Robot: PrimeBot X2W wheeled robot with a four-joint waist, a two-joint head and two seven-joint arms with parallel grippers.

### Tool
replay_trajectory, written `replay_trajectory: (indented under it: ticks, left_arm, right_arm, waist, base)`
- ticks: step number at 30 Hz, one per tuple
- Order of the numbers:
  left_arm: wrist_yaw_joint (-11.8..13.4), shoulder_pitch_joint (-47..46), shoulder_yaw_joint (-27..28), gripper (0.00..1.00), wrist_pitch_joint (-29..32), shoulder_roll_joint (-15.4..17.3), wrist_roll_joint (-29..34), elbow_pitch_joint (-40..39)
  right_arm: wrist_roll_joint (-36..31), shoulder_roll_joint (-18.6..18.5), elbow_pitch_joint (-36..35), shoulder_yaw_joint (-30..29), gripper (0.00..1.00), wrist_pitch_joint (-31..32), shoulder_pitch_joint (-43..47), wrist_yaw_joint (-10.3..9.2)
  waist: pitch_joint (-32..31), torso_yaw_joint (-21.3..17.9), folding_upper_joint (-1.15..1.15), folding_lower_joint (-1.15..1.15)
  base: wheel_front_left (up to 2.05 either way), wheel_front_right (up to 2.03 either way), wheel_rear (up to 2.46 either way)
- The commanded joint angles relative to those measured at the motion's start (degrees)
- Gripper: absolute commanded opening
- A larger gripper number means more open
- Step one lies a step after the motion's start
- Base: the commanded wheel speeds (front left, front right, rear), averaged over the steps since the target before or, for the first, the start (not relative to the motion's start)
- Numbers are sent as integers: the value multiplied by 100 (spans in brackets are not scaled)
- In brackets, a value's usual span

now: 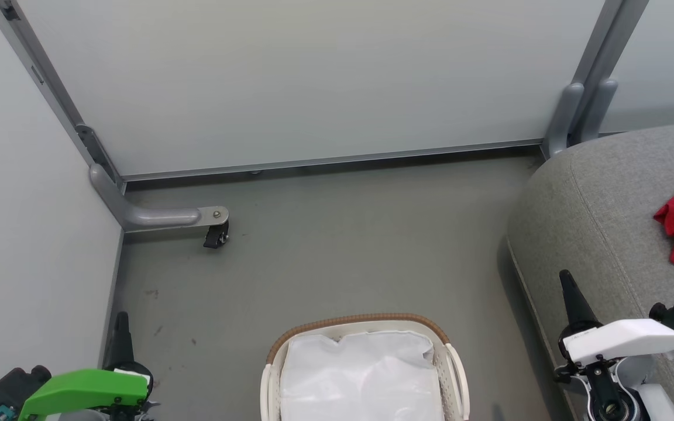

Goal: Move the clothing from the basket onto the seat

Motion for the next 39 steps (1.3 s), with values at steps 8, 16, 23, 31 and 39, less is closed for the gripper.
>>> replay_trajectory:
  ticks: [8,16,23,31,39]
  left_arm:
    - [-35,-191,37,0,143,44,-570,-145]
    - [-39,-214,57,0,261,47,-993,-199]
    - [-45,-242,74,0,359,50,-1345,-252]
    - [-56,-266,91,0,463,51,-1717,-306]
    - [-64,-292,105,0,561,53,-2064,-350]
  right_arm:
    - [610,-37,-152,-74,0,164,47,-3]
    - [1072,-39,-216,-114,0,279,67,-3]
    - [1461,-41,-269,-150,0,377,77,-3]
    - [1872,-44,-326,-188,0,482,94,-3]
    - [2256,-46,-377,-224,0,576,107,-4]
  waist:
    - [-11,14,0,0]
    - [-21,27,0,0]
    - [-30,39,0,0]
    - [-41,52,0,0]
    - [-51,66,0,0]
  base:
    - [0,0,0]
    - [0,0,0]
    - [0,0,0]
    - [0,0,0]
    - [0,0,0]
